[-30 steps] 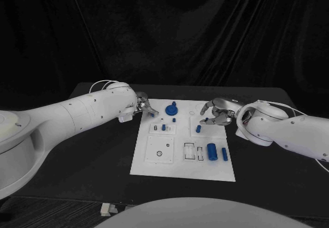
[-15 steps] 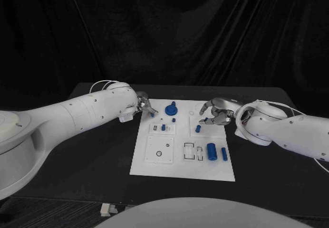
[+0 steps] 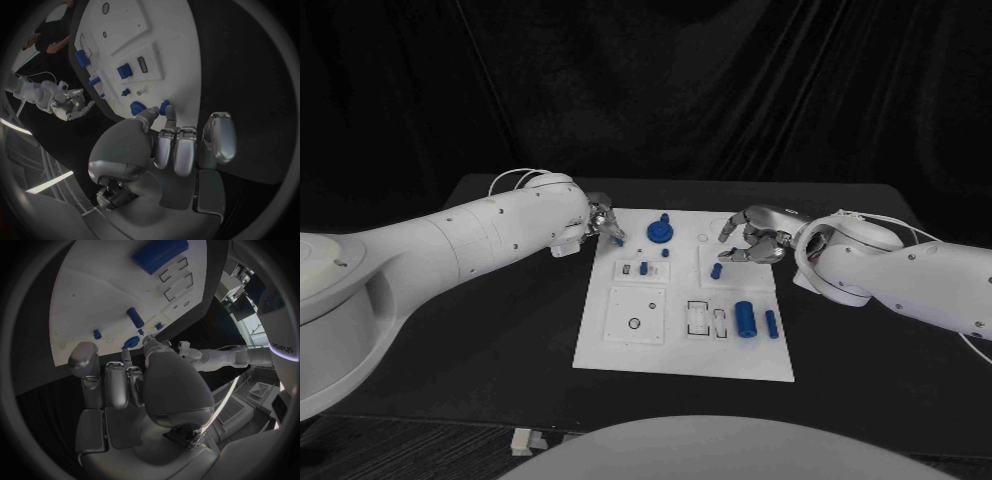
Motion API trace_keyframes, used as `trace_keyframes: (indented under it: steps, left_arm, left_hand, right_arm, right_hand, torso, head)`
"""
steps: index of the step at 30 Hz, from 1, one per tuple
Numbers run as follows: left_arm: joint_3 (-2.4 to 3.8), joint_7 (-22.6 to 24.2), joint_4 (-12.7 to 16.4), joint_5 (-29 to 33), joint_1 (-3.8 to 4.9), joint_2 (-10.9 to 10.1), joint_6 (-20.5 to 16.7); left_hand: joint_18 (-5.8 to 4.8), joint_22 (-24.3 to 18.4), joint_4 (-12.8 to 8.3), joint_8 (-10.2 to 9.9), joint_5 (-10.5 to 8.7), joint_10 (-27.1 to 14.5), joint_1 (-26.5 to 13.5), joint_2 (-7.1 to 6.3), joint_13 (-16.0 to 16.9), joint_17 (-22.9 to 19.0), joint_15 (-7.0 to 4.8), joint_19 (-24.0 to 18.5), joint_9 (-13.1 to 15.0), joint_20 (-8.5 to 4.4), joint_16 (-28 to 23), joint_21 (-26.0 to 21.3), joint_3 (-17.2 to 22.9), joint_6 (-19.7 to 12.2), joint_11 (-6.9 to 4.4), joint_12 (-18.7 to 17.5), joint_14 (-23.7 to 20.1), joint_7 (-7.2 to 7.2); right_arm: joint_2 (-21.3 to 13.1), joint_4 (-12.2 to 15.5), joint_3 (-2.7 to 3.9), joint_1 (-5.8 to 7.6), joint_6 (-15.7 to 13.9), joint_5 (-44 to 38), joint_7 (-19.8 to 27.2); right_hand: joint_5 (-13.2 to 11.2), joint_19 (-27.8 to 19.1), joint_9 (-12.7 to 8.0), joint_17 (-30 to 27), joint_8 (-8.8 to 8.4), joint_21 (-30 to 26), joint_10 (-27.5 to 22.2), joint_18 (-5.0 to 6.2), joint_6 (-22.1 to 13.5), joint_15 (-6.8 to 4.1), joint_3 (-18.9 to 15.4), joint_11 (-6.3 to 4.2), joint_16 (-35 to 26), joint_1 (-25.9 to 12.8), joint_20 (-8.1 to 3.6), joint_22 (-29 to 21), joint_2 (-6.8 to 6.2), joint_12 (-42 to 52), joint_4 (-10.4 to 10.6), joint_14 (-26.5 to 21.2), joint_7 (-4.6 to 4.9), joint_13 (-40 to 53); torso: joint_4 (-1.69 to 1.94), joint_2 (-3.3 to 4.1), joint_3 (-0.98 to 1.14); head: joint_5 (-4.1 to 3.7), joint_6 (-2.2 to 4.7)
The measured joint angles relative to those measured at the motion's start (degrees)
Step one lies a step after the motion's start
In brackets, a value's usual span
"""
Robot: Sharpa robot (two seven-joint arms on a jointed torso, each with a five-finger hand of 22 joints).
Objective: Assemble the parts on the task board
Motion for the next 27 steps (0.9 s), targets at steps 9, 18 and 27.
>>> trace_keyframes:
  steps: [9,18,27]
  left_arm:
    - [-0.02,0.13,0.29,0.00,0.00,-0.28,-0.03]
    - [-0.02,0.16,1.87,0.00,0.00,-1.17,-0.95]
    - [-0.04,-0.72,8.99,-0.01,0.45,-5.68,-2.83]
  left_hand:
    - [0.00,0.00,-1.71,-0.01,2.58,0.21,-2.58,-2.76,0.00,0.00,0.00,0.00,-0.01,0.00,0.00,-0.37,8.44,1.12,-0.21,0.00,0.00,-0.31]
    - [0.00,0.00,-1.49,-0.01,2.57,0.21,-3.26,-3.44,0.00,0.00,0.00,0.42,0.04,-0.41,0.00,0.00,9.55,1.74,-0.21,0.00,0.00,-0.55]
    - [0.00,0.00,-1.75,0.30,2.56,0.04,-4.00,-4.17,0.00,0.00,-0.35,0.84,0.03,-0.83,0.00,0.32,11.01,2.27,-0.45,0.00,-0.08,-0.41]
  right_arm:
    - [0.01,0.00,0.00,-0.01,0.00,0.00,0.00]
    - [0.01,0.02,0.01,-0.04,0.00,0.00,0.00]
    - [-0.39,0.17,0.01,-0.07,-0.04,0.00,0.00]
  right_hand:
    - [0.00,0.00,0.00,0.00,0.00,0.00,0.00,0.00,0.00,0.00,0.00,0.00,0.00,0.00,0.00,-0.01,0.00,0.00,0.00,0.00,0.00,0.00]
    - [0.00,0.00,0.01,0.00,0.00,0.00,0.00,0.00,0.00,0.00,0.00,0.00,0.00,0.00,0.00,-0.01,0.00,0.00,0.00,0.00,0.00,0.00]
    - [0.00,0.00,0.01,0.00,0.00,-0.22,0.00,0.00,0.00,0.00,0.00,0.00,0.00,0.00,0.00,-0.02,0.00,0.00,0.00,0.00,0.00,0.00]
  torso:
    - [0.04,-0.02,0.00]
    - [0.15,-0.02,0.00]
    - [0.15,-0.02,-0.02]
  head:
    - [0.22,0.00]
    - [0.36,0.00]
    - [0.54,0.00]
